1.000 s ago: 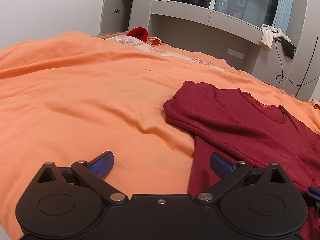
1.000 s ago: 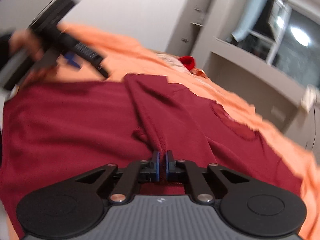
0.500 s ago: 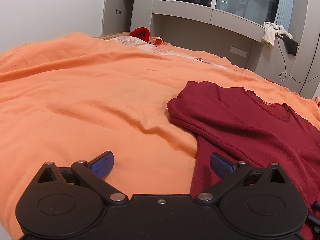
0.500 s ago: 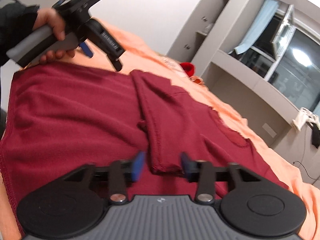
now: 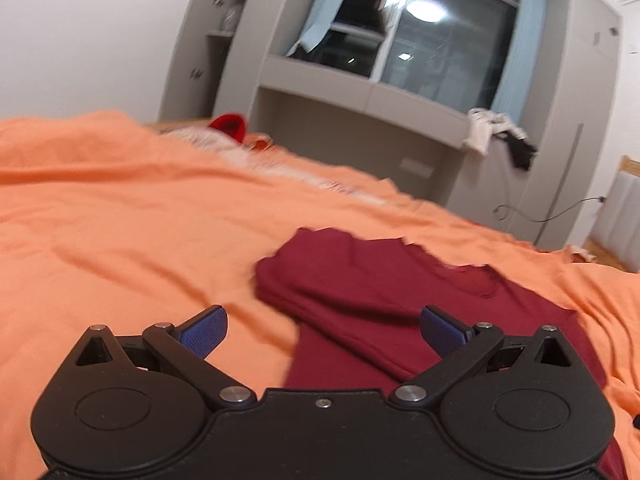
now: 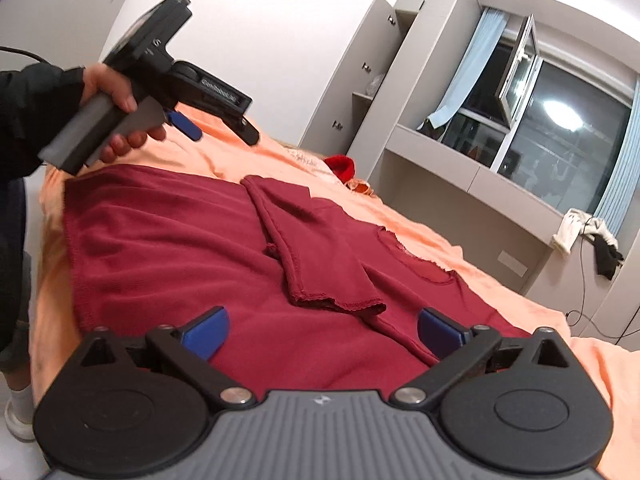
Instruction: Fold small clothes
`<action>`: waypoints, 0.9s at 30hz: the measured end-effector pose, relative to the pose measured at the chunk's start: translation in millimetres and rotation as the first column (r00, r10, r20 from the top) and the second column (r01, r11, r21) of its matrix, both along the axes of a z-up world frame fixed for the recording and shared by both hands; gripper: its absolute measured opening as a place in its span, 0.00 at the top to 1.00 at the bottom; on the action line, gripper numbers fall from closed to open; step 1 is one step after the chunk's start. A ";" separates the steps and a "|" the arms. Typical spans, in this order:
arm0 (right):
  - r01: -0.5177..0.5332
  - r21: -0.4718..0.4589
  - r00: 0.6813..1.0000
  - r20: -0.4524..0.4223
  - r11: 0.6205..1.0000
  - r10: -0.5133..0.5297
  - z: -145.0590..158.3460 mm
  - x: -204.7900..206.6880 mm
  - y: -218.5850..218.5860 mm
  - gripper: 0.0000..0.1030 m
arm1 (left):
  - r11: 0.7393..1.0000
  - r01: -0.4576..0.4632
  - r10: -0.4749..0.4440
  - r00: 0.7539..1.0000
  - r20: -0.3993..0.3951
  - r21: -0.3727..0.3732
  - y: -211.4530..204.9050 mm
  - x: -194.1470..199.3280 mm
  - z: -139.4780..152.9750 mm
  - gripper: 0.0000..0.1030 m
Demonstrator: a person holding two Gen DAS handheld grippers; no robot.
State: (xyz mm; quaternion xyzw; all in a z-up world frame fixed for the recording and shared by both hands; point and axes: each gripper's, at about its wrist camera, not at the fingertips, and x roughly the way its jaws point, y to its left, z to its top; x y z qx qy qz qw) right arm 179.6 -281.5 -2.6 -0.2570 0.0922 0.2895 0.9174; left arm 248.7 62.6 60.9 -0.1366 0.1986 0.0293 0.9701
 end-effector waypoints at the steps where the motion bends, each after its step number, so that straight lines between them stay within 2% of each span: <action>1: 0.001 -0.004 1.000 0.009 1.000 -0.001 -0.2 -6.4 -1.1 0.00 | 1.000 0.013 -0.013 1.000 0.010 0.001 -5.0 -4.9 -0.7 0.01; 5: 0.008 -0.048 0.999 0.035 0.999 -0.006 -7.7 -33.0 -1.2 0.00 | 0.997 0.074 -0.074 0.997 0.027 0.020 -28.6 -24.6 -8.5 0.01; 9: 0.015 -0.141 0.999 0.050 0.990 -0.008 -25.7 -55.8 3.9 0.00 | 0.986 0.114 -0.120 0.992 0.048 0.125 -53.0 -45.9 -17.6 0.01; 12: 0.026 -0.252 0.997 0.079 0.967 -0.006 -44.3 -68.7 13.7 0.00 | 0.970 0.137 -0.150 0.988 0.048 0.203 -65.3 -61.6 -25.9 0.01; 16: 0.050 -0.432 0.990 0.143 0.900 0.014 -76.2 -74.8 28.6 0.00 | 0.948 0.168 -0.180 0.983 0.020 0.272 -79.7 -76.4 -38.0 0.01; 20: 0.129 -0.587 0.964 0.263 0.799 0.038 -107.2 -74.4 40.5 0.00 | 0.930 0.190 -0.203 0.979 0.010 0.314 -89.6 -83.5 -43.9 0.01; 22: 0.153 -0.609 0.953 0.300 0.779 0.048 -112.4 -72.1 44.2 0.00 | 0.925 0.193 -0.206 0.979 0.005 0.327 -93.2 -85.3 -45.8 0.01; 27: 0.178 -0.590 0.949 0.314 0.788 0.021 -111.2 -63.5 50.0 0.01 | 0.920 0.199 -0.212 0.977 0.000 0.337 -96.7 -86.8 -47.7 0.01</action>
